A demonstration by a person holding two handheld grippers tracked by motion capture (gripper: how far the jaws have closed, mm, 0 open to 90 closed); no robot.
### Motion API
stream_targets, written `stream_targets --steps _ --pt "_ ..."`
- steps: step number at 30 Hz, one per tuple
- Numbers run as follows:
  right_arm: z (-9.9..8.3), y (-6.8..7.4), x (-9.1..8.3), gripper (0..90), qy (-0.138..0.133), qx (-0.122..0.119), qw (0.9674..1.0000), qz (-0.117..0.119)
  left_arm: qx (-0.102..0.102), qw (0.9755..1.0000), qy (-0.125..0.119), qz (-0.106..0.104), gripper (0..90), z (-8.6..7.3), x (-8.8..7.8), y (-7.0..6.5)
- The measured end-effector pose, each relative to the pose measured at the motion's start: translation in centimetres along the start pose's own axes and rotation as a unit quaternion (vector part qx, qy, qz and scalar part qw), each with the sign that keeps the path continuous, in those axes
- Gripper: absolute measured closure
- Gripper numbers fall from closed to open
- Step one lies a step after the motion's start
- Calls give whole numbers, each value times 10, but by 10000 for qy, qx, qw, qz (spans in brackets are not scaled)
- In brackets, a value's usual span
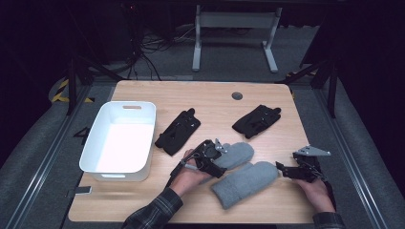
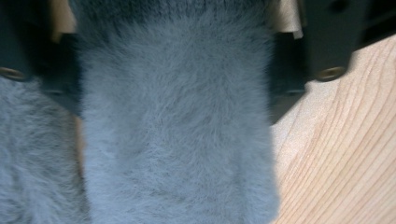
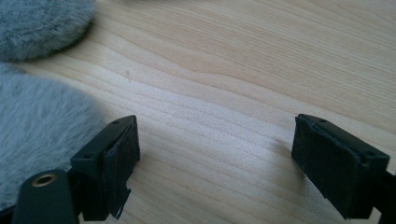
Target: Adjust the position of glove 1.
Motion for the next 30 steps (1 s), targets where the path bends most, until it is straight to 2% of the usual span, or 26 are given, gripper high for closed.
stream_targets --steps 4,5,9,15,21,25,28,30 --pt "0 0 0 156 -4 0 10000 0 37 10000 -11 -18 454 0 -3 0" --pt "0 0 0 156 -3 4 10000 2 29 10000 -49 -33 519 1 -5 -1" --pt "0 0 0 156 -2 4 10000 1 -98 9997 -153 -156 622 3 -10 1" --pt "0 0 0 156 0 -5 10000 7 -306 9986 -281 -327 640 7 -23 3" --pt "0 0 0 156 3 3 10000 4 -581 9955 -555 -505 637 18 -44 -1" --pt "0 0 0 156 -1 -4 10000 9 -638 9938 -666 -624 632 24 -52 -8" --pt "0 0 0 156 0 -4 10000 9 -653 9922 -712 -785 630 29 -55 -19" --pt "0 0 0 156 0 -3 10000 6 -611 9925 -710 -789 629 32 -55 -25"
Point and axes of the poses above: each handheld gripper's, and its own axes: x roughly forward along the jaws, z roughly out of its top, y roughly to its left, the point moved 7 cm from there along x, roughly forward along the jaws, and after that the axes turned 4 degrees about x, right-handed, at the moved point
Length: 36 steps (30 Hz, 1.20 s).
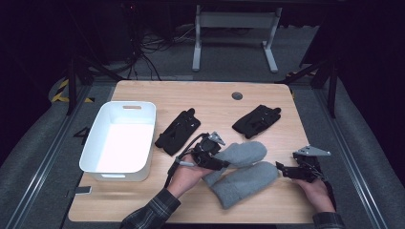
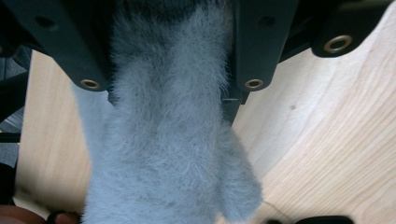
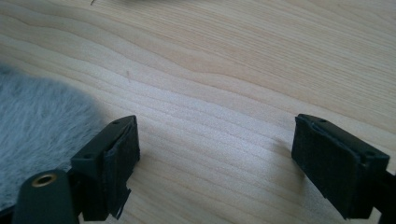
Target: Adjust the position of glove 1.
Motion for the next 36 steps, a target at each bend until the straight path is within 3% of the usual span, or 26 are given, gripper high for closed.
stream_targets --steps 11,20,23,29,31,36 --pt "0 0 0 156 0 0 10000 2 155 9996 111 -215 621 7 15 -31" --pt "0 0 0 156 -2 -2 10000 3 105 9994 272 -189 592 3 31 -41" --pt "0 0 0 156 0 0 10000 3 122 9992 351 -178 543 1 36 -43" --pt "0 0 0 156 -1 -1 10000 1 269 9987 355 -235 363 1 38 -43" --pt "0 0 0 156 -1 -1 10000 3 341 9987 297 -242 301 3 35 -43" --pt "0 0 0 156 -1 -1 10000 4 465 9985 37 -301 253 9 23 -42"
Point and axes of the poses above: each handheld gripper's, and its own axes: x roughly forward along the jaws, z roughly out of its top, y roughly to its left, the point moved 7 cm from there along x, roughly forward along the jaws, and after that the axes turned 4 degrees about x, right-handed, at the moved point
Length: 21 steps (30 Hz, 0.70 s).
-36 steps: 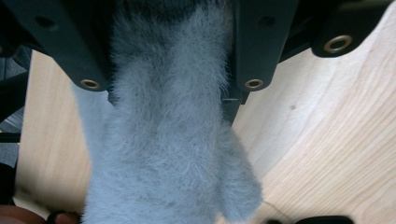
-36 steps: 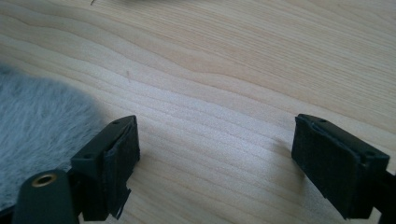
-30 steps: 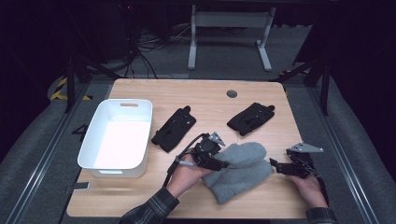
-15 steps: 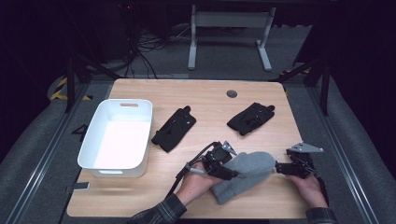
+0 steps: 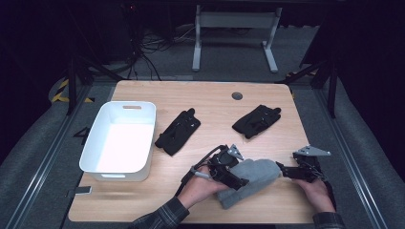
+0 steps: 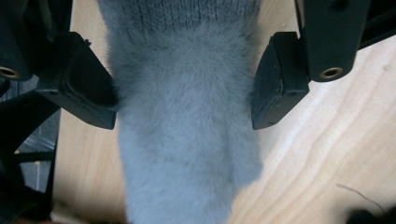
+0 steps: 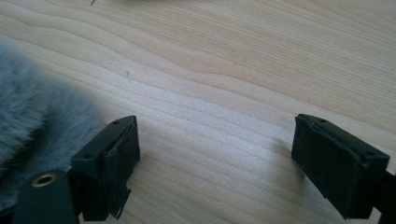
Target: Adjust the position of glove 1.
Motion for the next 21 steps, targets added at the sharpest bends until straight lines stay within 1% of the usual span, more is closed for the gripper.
stream_targets --steps 1,2,3,4,5,6,7,8,9,10,11,12,13,14,15,16,19,20,21 --pt "0 0 0 156 -1 1 10000 0 0 10000 0 0 251 0 0 0" --pt "0 0 0 156 0 0 10000 -1 45 10000 -63 -4 255 2 -4 1" --pt "0 0 0 156 0 0 10000 -1 36 9999 -100 34 255 3 -8 1" --pt "0 0 0 156 0 1 10000 0 163 9996 -199 79 294 6 -16 5" --pt "0 0 0 156 0 0 10000 0 190 9996 -208 91 327 6 -20 7" --pt "0 0 0 156 0 2 10000 0 240 9993 -246 133 375 6 -24 10" --pt "0 0 0 156 0 2 10000 0 234 9993 -219 172 422 5 -26 13" --pt "0 0 0 156 -1 0 10000 0 278 9992 -194 211 483 2 -31 19" --pt "0 0 0 156 -1 0 10000 0 278 9992 -194 211 571 2 -31 19" --pt "0 0 0 156 0 0 10000 0 263 9992 -142 276 571 -2 -34 24" --pt "0 0 0 156 -1 1 10000 0 229 9992 -77 331 647 -7 -36 28" --pt "0 0 0 156 0 0 10000 0 211 9992 -66 340 718 -11 -37 32" --pt "0 0 0 156 0 0 10000 0 130 9992 -29 380 765 -15 -38 36" --pt "0 0 0 156 0 1 10000 0 102 9990 23 438 819 -19 -39 39" --pt "0 0 0 156 1 0 10000 1 36 9986 83 531 888 -27 -39 44" --pt "0 0 0 156 0 1 10000 0 -41 9986 134 516 894 -33 -39 46" --pt "0 0 0 156 0 1 10000 0 -105 9976 328 606 896 -49 -39 49" --pt "0 0 0 156 0 1 10000 0 -105 9976 328 606 896 -49 -39 49" --pt "0 0 0 156 1 2 10000 0 -260 9970 401 613 896 -65 -37 51"
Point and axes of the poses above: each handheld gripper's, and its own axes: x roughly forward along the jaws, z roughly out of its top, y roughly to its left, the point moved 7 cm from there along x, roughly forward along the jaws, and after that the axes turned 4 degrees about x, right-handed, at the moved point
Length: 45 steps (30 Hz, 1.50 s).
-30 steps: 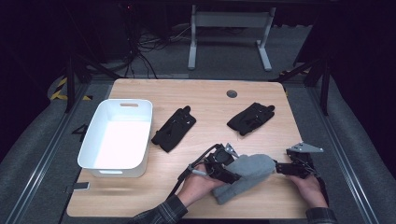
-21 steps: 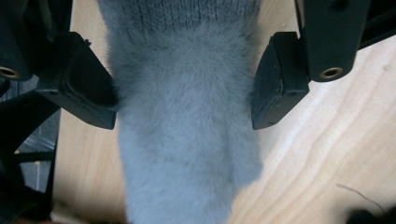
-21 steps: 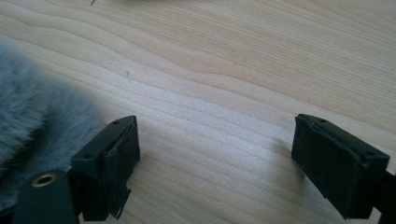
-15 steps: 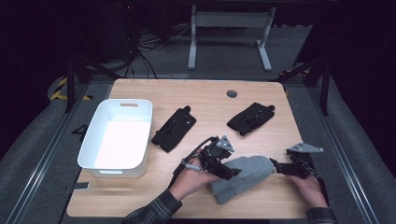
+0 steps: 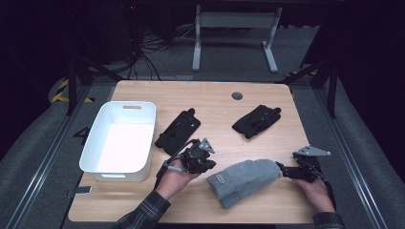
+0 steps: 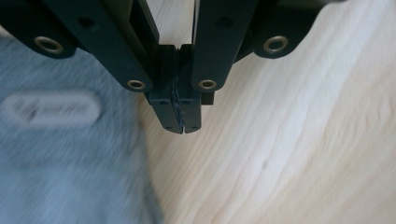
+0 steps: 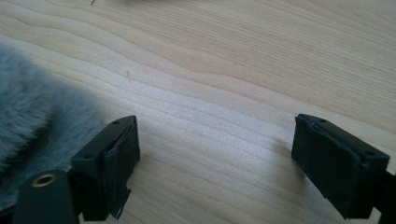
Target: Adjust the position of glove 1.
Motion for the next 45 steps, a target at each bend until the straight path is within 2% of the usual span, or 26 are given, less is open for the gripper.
stream_targets --steps 3,4,5,6,7,8,10,11,12,13,15,16,18,21,23,24,25,26,27,31,32,34,40,41,43,45 --pt "-1 0 -1 170 -5 9 10000 -27 -57 10000 55 -38 896 -9 2 0" --pt "-1 0 -2 205 0 -3 10000 -21 -48 10000 63 -26 896 -13 3 1" --pt "-2 -1 -11 352 115 -135 9997 -161 -84 9999 75 -92 896 -17 4 -1" --pt "-1 -2 -15 371 154 -186 9995 -211 -84 9999 75 -92 896 -17 4 -1" --pt "1 0 -22 435 67 -171 9997 -190 -65 9999 93 -100 897 -18 5 -1" --pt "4 3 -28 509 -50 -155 9998 -90 -40 9999 81 -141 897 -18 5 -2" --pt "6 11 -37 567 -156 -219 9996 87 -44 9998 81 -186 897 -19 5 -3" --pt "6 18 -42 653 -156 -296 9992 222 -56 9998 75 -185 897 -20 6 -4" --pt "6 18 -42 653 -156 -296 9992 222 -56 9998 75 -185 897 -20 6 -4" --pt "5 32 -50 749 -138 -343 9973 642 -52 9998 50 -170 897 -20 6 -4" --pt "6 43 -56 851 -148 -392 9949 918 -66 9998 46 -178 897 -22 5 -6" --pt "7 50 -60 893 -190 -392 9927 1121 -77 9998 43 -187 897 -22 6 -6" --pt "9 64 -65 897 -225 -483 9873 1496 -68 9997 76 -210 897 -24 6 -6" --pt "9 88 -70 898 -188 -732 9767 2010 -71 9996 63 -256 897 -24 6 -6" --pt "9 100 -70 898 -132 -868 9710 2223 -69 9997 15 -246 897 -23 6 -6" --pt "9 100 -70 898 -132 -868 9710 2223 -69 9997 15 -246 897 -23 6 -6" --pt "9 110 -70 898 -124 -931 9662 2402 -70 9996 12 -259 897 -23 7 -7" --pt "9 125 -70 898 -67 -1053 9568 2710 -46 9996 22 -260 896 -23 7 -7" --pt "10 132 -70 899 -51 -1063 9517 2879 -51 9996 0 -277 897 -22 7 -8" --pt "8 159 -66 898 59 -1298 9374 3232 1 9995 33 -301 897 -21 9 -11" --pt "8 159 -66 898 59 -1298 9374 3232 1 9995 33 -301 896 -21 9 -11" --pt "6 172 -61 898 158 -1423 9312 3354 -15 9994 0 -335 896 -20 9 -12" --pt "3 194 -46 898 372 -1677 9188 3555 -19 9993 16 -366 896 -20 9 -13" --pt "2 197 -44 898 417 -1715 9157 3611 -36 9992 6 -397 897 -20 9 -13" --pt "4 198 -44 898 372 -1693 9150 3643 -66 9986 -100 -518 897 -17 6 -14" --pt "6 196 -46 898 320 -1662 9157 3645 -81 9981 -200 -584 897 -14 3 -17"
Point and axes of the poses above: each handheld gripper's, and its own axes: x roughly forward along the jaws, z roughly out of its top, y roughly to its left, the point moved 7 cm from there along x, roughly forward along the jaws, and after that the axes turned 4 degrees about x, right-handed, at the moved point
